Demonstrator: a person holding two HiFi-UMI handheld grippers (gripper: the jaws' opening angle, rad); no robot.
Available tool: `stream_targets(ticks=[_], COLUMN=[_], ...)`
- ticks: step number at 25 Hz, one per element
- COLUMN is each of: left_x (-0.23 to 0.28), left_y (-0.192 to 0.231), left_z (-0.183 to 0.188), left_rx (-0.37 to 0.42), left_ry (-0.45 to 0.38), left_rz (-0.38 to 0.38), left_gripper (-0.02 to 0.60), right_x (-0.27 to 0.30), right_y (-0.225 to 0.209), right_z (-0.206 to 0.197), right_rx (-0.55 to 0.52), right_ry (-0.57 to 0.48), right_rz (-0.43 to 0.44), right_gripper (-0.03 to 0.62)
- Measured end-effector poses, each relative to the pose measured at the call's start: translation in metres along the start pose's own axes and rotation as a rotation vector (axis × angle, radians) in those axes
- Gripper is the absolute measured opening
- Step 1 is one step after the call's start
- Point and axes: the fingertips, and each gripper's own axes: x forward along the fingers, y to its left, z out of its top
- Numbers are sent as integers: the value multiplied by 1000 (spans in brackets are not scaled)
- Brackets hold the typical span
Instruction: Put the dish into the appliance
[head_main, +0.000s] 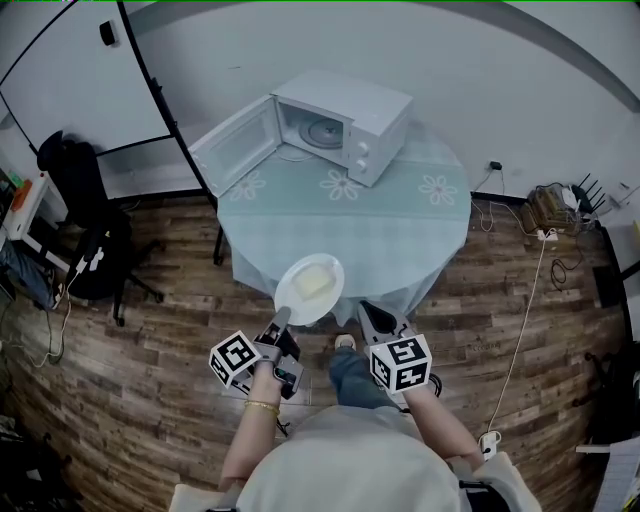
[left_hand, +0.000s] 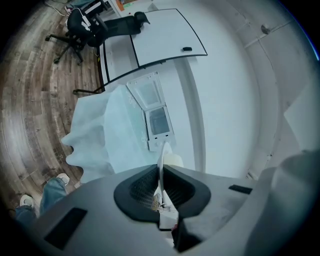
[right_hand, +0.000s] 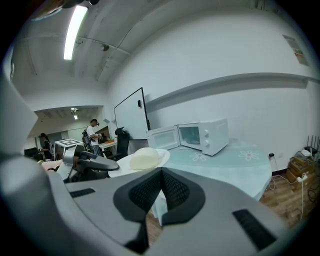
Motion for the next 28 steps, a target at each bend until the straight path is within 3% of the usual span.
stream_targets(ticks=[12, 28], left_x=[97, 226], left_y=[-12, -19], left_z=[51, 126], left_rx=[-3, -55], left_ry=[-13, -98], left_rz=[-8, 18], left_gripper=[32, 32], right_x=[90, 211], right_y=[-52, -128], right_z=[51, 118], right_rx=[-23, -64], right_ry=[-3, -2], right_rz=[54, 140], right_gripper=[5, 5])
